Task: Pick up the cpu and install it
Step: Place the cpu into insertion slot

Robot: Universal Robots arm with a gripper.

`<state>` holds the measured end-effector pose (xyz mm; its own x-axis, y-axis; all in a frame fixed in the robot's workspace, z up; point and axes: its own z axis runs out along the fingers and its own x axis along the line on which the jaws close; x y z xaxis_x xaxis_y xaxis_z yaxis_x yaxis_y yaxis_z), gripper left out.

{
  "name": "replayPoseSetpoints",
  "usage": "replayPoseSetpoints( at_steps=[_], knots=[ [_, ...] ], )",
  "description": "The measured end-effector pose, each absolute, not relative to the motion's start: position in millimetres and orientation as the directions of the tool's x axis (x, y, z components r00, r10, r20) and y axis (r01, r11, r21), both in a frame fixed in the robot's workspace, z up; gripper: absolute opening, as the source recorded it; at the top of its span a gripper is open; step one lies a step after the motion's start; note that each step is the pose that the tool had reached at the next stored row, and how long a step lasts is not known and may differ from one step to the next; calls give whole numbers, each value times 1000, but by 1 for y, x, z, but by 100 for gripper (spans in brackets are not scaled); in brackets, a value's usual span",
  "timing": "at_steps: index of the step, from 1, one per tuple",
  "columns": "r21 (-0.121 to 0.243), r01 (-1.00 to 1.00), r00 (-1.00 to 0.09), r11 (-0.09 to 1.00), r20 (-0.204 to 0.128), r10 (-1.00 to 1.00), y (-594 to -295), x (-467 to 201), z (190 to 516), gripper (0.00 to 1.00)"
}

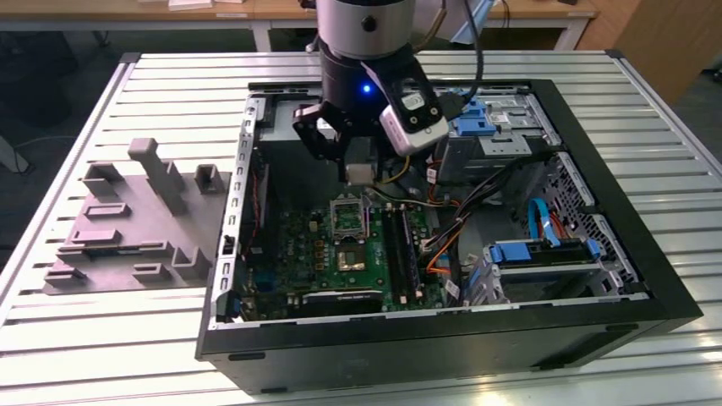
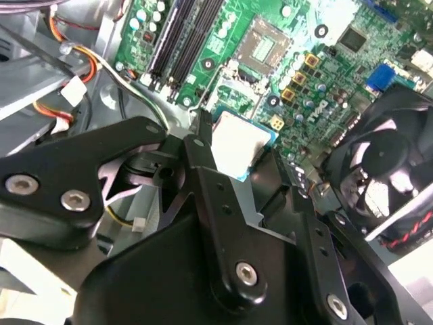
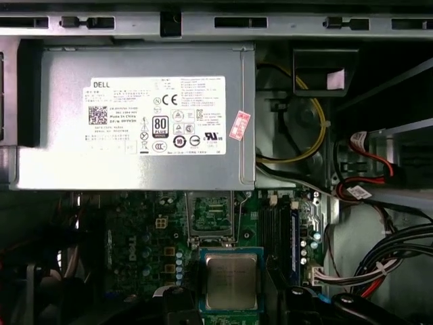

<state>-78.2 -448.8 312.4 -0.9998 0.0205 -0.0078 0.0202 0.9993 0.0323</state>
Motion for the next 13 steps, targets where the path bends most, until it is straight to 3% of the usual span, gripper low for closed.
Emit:
replayPoseSetpoints(
  at_steps=[13],
  knots=[
    [33, 19, -1000, 999, -8, 19, -450, -78, 310, 47]
  ],
)
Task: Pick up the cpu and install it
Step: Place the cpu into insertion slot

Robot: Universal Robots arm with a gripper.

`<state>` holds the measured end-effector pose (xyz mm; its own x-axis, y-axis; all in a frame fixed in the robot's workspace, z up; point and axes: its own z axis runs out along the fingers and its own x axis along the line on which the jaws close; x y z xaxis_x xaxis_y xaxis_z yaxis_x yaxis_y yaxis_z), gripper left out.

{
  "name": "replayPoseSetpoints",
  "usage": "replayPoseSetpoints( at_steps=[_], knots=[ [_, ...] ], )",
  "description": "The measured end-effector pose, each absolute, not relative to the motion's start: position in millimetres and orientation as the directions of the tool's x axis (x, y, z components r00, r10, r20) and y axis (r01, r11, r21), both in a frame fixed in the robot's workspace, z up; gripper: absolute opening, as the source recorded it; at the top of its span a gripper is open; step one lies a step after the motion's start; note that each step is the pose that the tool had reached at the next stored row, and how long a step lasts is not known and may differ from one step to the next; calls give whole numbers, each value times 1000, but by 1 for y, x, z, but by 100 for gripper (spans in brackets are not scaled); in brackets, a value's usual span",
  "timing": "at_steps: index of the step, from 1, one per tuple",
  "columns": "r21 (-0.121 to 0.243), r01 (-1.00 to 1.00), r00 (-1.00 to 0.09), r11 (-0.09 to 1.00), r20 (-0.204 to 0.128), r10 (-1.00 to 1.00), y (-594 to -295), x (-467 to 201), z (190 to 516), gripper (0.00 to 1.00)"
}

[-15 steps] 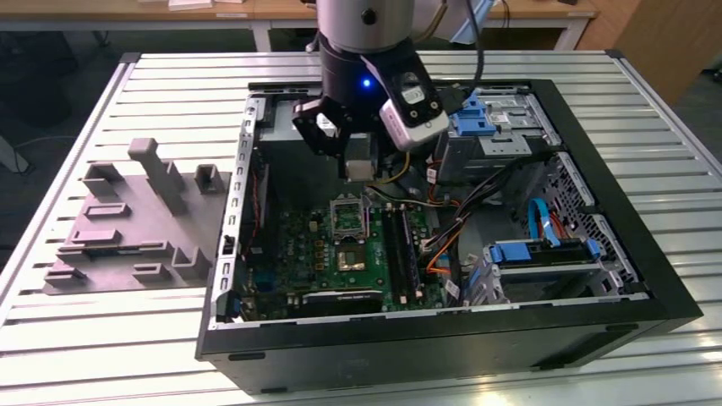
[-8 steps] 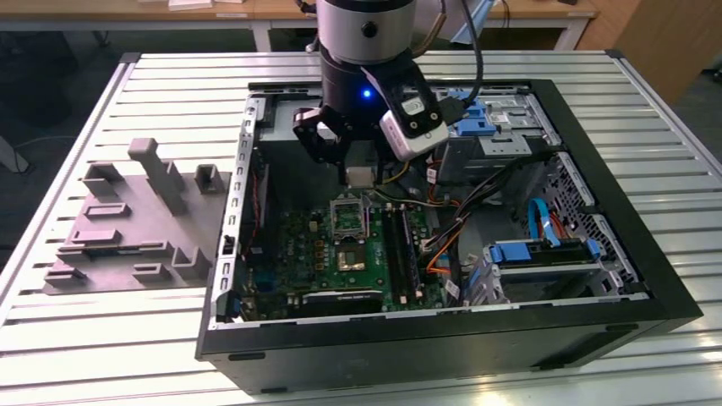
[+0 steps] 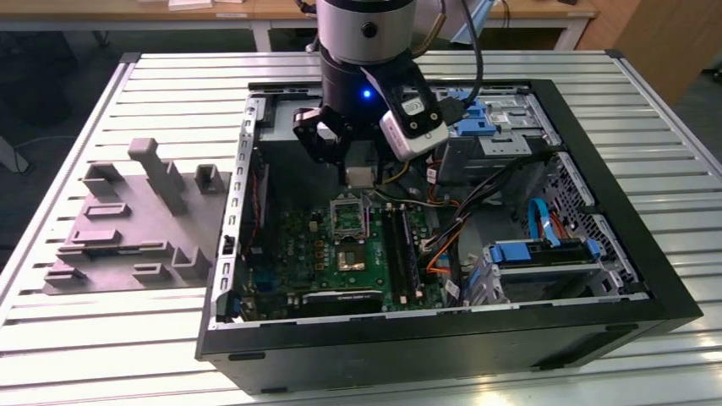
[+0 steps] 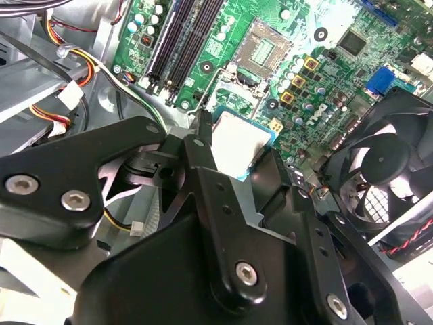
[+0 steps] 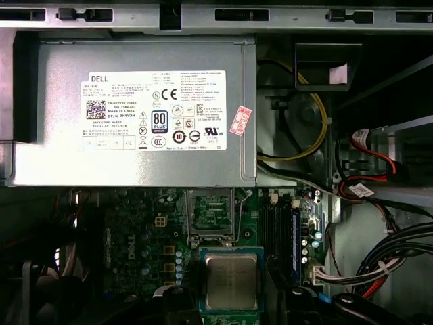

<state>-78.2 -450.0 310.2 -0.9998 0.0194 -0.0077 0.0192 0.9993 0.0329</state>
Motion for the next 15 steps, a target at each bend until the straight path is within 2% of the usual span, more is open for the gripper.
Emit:
replayPoseSetpoints(
  at_steps=[15],
  knots=[
    [33, -14, -1000, 999, 6, -14, -458, -79, 295, 47]
  ],
)
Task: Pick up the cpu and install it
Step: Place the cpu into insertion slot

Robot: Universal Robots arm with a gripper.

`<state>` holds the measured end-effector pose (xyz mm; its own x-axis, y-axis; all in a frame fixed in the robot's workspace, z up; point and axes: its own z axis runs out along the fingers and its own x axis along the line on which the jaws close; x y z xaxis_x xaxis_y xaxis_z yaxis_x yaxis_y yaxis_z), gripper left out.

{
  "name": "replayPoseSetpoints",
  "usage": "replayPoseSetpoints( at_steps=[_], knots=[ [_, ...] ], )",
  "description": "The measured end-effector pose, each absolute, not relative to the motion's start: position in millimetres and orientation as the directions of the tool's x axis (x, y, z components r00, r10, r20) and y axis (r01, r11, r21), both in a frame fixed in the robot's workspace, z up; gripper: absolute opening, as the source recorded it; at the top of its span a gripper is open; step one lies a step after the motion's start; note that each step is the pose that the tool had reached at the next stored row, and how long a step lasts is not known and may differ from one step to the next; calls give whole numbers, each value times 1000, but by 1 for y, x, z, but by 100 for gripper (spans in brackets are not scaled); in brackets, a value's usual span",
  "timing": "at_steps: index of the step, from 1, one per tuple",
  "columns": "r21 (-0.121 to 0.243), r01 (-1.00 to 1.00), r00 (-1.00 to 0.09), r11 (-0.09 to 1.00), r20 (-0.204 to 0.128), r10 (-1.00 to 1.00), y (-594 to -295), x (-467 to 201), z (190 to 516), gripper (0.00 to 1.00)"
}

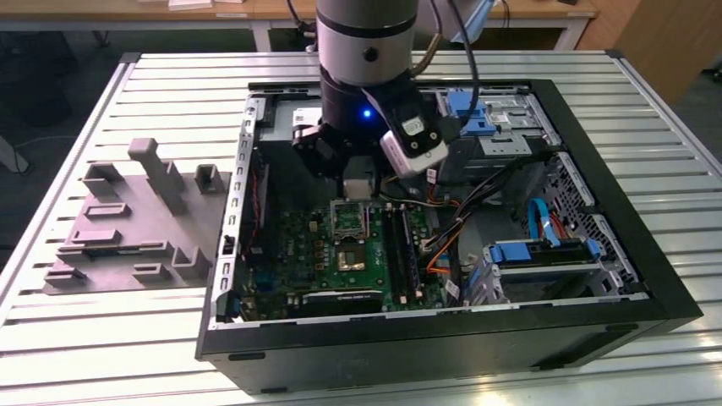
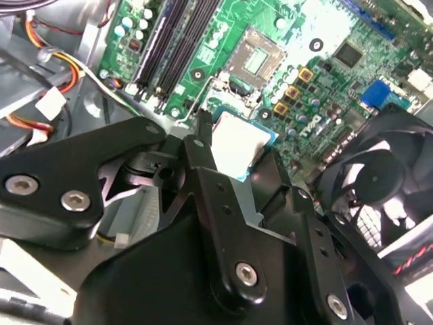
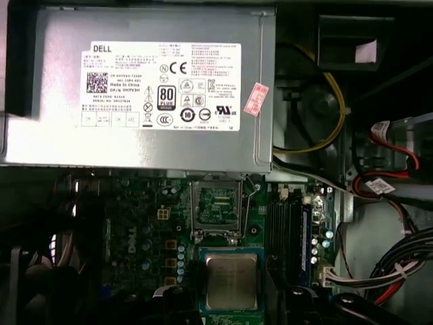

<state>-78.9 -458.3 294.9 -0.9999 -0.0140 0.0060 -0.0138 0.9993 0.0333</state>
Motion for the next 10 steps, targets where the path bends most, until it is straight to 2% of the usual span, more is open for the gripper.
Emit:
replayPoseSetpoints(
  at_steps=[10],
  knots=[
    [33, -21, -1000, 999, 10, -22, -466, -79, 282, 47]
  ],
)
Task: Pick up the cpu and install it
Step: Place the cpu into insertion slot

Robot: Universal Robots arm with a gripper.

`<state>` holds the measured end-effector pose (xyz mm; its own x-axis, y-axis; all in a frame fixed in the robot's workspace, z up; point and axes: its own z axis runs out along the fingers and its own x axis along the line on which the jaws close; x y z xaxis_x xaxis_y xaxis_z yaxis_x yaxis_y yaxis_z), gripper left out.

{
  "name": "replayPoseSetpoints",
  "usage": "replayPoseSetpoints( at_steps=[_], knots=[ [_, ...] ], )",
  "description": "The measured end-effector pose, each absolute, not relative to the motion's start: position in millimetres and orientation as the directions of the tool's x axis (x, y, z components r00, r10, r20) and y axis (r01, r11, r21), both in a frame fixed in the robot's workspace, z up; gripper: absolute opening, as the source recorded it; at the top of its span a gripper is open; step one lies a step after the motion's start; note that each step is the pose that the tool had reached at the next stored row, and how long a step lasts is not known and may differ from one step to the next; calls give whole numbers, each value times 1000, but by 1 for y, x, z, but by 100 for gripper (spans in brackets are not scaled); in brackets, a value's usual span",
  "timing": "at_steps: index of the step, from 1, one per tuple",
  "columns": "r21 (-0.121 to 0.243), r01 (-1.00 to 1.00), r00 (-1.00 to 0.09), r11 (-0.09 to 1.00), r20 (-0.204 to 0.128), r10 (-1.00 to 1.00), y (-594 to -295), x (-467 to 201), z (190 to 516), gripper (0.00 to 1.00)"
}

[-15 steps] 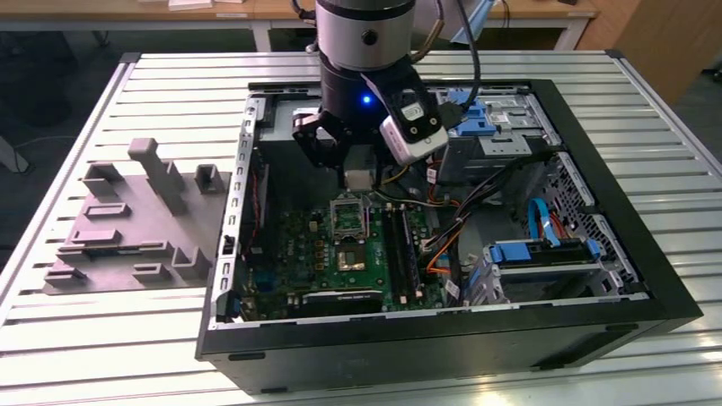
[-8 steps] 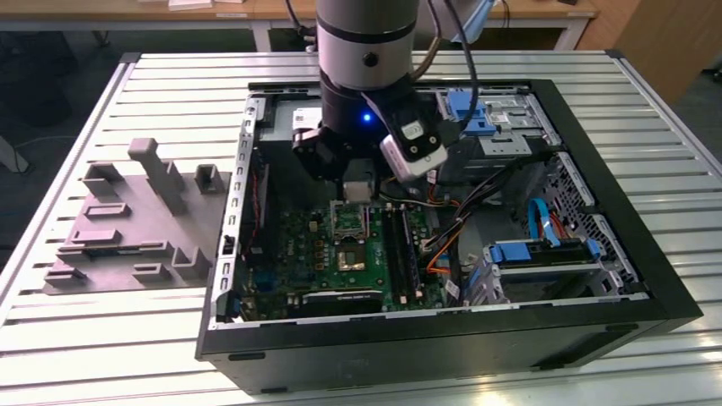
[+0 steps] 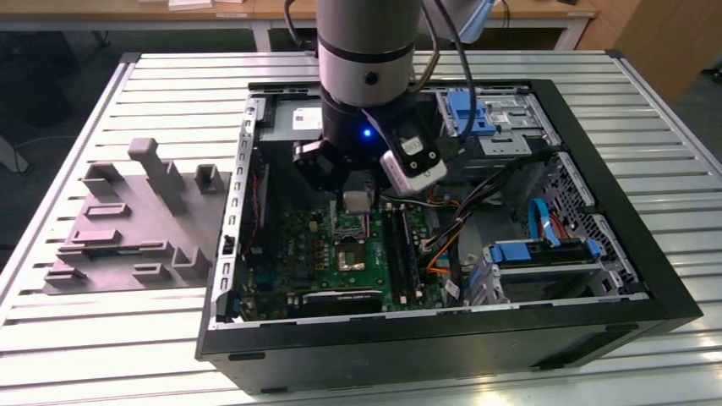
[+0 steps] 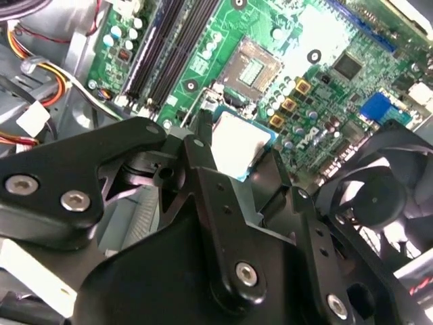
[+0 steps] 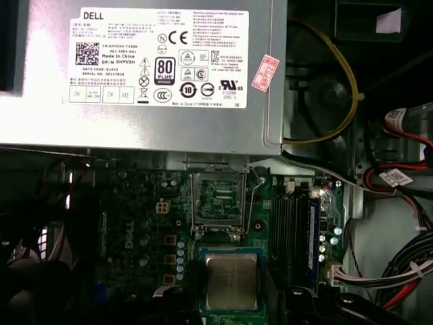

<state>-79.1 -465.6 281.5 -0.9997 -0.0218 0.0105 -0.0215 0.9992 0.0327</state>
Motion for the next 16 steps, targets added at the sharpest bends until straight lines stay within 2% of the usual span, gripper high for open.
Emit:
replayPoseSetpoints(
  at_steps=[16],
  knots=[
    [30, -8, -1000, 1000, 5, -9, -469, -80, 265, 47]
  ],
)
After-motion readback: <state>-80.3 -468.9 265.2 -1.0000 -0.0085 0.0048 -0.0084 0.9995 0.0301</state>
